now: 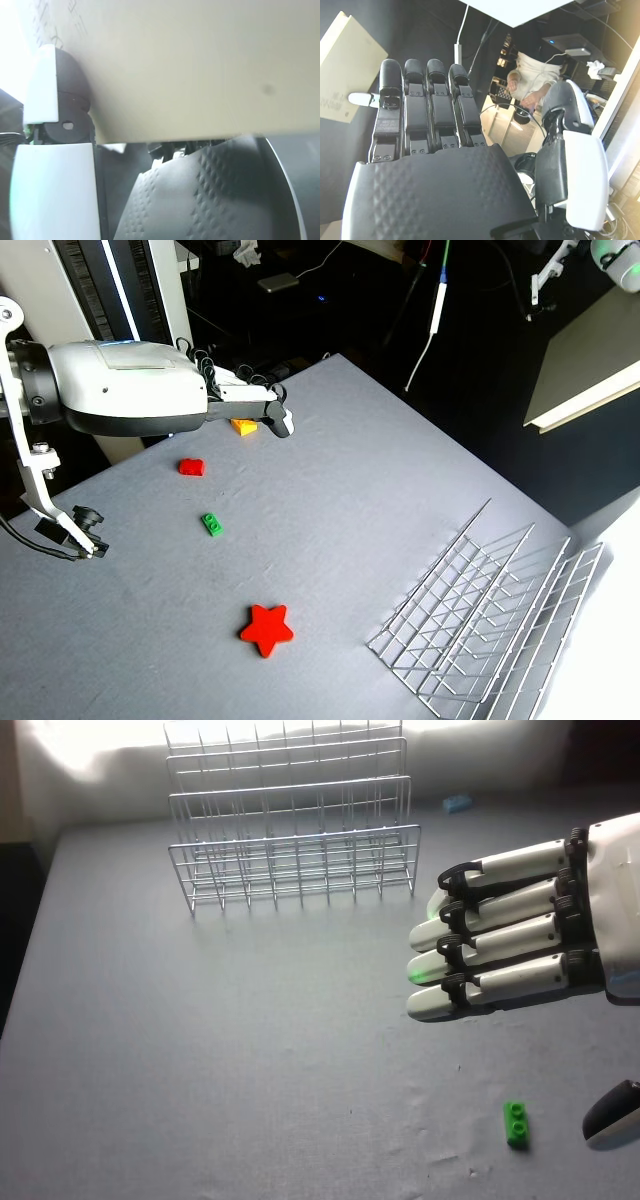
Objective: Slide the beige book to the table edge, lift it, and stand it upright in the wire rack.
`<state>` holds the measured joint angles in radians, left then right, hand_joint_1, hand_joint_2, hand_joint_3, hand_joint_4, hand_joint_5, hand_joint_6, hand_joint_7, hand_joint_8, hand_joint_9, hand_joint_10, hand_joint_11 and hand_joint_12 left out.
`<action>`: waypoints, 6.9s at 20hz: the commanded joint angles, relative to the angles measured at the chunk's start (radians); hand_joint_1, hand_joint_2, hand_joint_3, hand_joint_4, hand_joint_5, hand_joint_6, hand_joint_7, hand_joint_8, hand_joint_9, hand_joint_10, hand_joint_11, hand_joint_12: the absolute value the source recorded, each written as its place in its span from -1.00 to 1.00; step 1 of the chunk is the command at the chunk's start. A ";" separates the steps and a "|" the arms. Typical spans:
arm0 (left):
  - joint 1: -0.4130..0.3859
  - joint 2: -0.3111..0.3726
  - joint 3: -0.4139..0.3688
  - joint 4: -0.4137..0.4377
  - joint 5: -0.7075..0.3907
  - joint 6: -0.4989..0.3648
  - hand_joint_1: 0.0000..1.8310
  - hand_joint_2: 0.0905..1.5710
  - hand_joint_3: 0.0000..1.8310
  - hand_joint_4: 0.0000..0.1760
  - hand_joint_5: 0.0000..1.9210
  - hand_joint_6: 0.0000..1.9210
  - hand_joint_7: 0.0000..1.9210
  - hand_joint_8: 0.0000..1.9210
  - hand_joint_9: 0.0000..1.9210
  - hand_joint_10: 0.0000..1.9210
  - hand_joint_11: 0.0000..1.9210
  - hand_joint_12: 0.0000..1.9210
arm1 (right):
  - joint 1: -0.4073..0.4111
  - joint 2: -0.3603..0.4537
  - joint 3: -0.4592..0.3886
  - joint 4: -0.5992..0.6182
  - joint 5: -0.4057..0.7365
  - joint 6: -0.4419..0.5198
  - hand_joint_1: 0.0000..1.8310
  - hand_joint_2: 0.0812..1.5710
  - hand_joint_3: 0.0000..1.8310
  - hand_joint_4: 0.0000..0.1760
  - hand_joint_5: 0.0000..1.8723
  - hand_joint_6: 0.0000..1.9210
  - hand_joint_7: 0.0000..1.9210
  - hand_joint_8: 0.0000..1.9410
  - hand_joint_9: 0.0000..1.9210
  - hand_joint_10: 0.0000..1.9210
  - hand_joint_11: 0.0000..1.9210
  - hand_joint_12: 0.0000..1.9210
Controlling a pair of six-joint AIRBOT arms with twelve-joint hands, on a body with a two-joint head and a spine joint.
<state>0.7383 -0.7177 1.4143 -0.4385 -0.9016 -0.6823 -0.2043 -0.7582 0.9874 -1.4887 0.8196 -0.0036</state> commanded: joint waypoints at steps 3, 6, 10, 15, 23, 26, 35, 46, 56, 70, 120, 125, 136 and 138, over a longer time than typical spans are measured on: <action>-0.011 0.002 0.001 -0.035 -0.173 -0.021 0.47 0.50 -1.00 -1.00 -0.18 0.21 -0.23 0.44 -0.19 0.50 -0.23 0.42 | 0.014 0.005 -0.002 0.076 0.040 0.000 -0.84 0.30 -1.00 -1.00 -0.68 -0.99 -0.67 -0.99 -0.68 -0.99 -1.00 -0.08; -0.023 -0.011 -0.016 -0.030 -0.203 -0.021 0.48 0.48 -1.00 -1.00 -0.15 0.14 -0.20 0.40 -0.15 0.45 -0.18 0.40 | 0.014 0.005 -0.006 0.076 0.040 -0.001 -0.82 0.30 -1.00 -1.00 -0.69 -1.00 -0.68 -1.00 -0.69 -1.00 -1.00 -0.12; -0.026 -0.013 -0.076 -0.040 -0.235 -0.020 0.48 0.48 -1.00 -1.00 -0.16 0.17 -0.20 0.40 -0.15 0.46 -0.19 0.38 | 0.014 0.005 -0.007 0.076 0.038 -0.001 -0.84 0.30 -1.00 -1.00 -0.70 -0.99 -0.68 -1.00 -0.70 -1.00 -1.00 -0.10; -0.015 -0.020 -0.123 -0.041 -0.311 -0.019 0.48 0.49 -1.00 -1.00 -0.18 0.20 -0.20 0.40 -0.16 0.47 -0.20 0.39 | 0.013 0.006 -0.007 0.076 0.040 -0.001 -0.82 0.30 -1.00 -1.00 -0.66 -0.99 -0.65 -0.99 -0.66 -0.99 -1.00 -0.06; -0.090 -0.128 -0.052 0.018 -0.346 0.002 0.48 0.48 -1.00 -1.00 -0.15 0.16 -0.19 0.37 -0.14 0.43 -0.16 0.35 | 0.013 0.004 -0.007 0.076 0.040 -0.001 -0.86 0.31 -1.00 -1.00 -0.70 -0.99 -0.68 -1.00 -0.69 -1.00 -1.00 -0.08; -0.127 -0.179 -0.001 0.082 -0.335 -0.011 0.48 0.49 -1.00 -1.00 -0.19 0.23 -0.21 0.41 -0.14 0.44 -0.12 0.30 | 0.013 0.005 -0.008 0.076 0.041 -0.001 -0.89 0.33 -1.00 -1.00 -0.69 -1.00 -0.67 -0.99 -0.68 -0.99 -1.00 -0.10; -0.213 -0.313 0.094 0.172 -0.309 -0.025 0.47 0.50 -1.00 -1.00 -0.22 0.23 -0.20 0.41 -0.18 0.51 -0.24 0.47 | 0.007 0.004 -0.011 0.076 0.040 -0.001 -0.82 0.30 -1.00 -1.00 -0.65 -0.99 -0.64 -0.99 -0.66 -0.99 -1.00 -0.03; -0.227 -0.451 0.191 0.139 -0.325 0.003 0.47 0.51 -1.00 -1.00 -0.21 0.21 -0.21 0.45 -0.19 0.52 -0.27 0.48 | 0.006 0.007 -0.011 0.076 0.044 0.000 -0.84 0.30 -1.00 -1.00 -0.66 -1.00 -0.66 -1.00 -0.68 -1.00 -1.00 -0.09; -0.235 -0.544 0.286 0.139 -0.318 -0.006 0.48 0.50 -1.00 -1.00 -0.20 0.22 -0.21 0.42 -0.15 0.46 -0.16 0.36 | 0.008 0.008 -0.011 0.077 0.039 -0.001 -0.83 0.30 -1.00 -1.00 -0.64 -0.99 -0.63 -1.00 -0.64 -0.99 -1.00 -0.01; -0.236 -0.661 0.373 0.139 -0.338 -0.005 0.48 0.51 -1.00 -1.00 -0.23 0.22 -0.20 0.43 -0.19 0.52 -0.27 0.47 | 0.011 0.000 -0.011 0.077 0.040 -0.003 -0.84 0.30 -1.00 -1.00 -0.66 -1.00 -0.63 -1.00 -0.64 -1.00 -1.00 -0.05; -0.258 -0.787 0.476 0.086 -0.319 0.004 0.48 0.50 -1.00 -1.00 -0.20 0.19 -0.18 0.41 -0.18 0.50 -0.23 0.46 | 0.016 -0.015 -0.019 0.076 0.028 0.020 -0.80 0.30 -1.00 -1.00 -0.68 -1.00 -0.68 -1.00 -0.69 -1.00 -1.00 -0.18; -0.256 -0.830 0.517 0.063 -0.335 0.007 0.48 0.49 -1.00 -1.00 -0.20 0.20 -0.15 0.36 -0.18 0.50 -0.26 0.48 | 0.015 -0.021 -0.019 0.076 0.029 0.020 -0.80 0.30 -1.00 -1.00 -0.67 -0.99 -0.67 -1.00 -0.68 -1.00 -1.00 -0.14; -0.224 -0.889 0.614 0.063 -0.353 -0.002 0.48 0.49 -1.00 -1.00 -0.18 0.18 -0.19 0.40 -0.15 0.47 -0.18 0.43 | 0.016 -0.036 -0.019 0.076 0.035 0.020 -0.80 0.30 -1.00 -1.00 -0.68 -1.00 -0.66 -1.00 -0.68 -1.00 -1.00 -0.15; -0.219 -0.897 0.624 0.060 -0.354 -0.002 0.48 0.48 -1.00 -1.00 -0.16 0.15 -0.18 0.39 -0.16 0.48 -0.20 0.42 | 0.016 -0.038 -0.019 0.076 0.035 0.020 -0.79 0.30 -1.00 -1.00 -0.70 -1.00 -0.69 -1.00 -0.70 -1.00 -1.00 -0.18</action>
<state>0.5209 -1.6180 2.0319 -0.3611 -1.1351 -0.6632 -0.2035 -0.8005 0.9730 -1.4895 0.8165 0.0113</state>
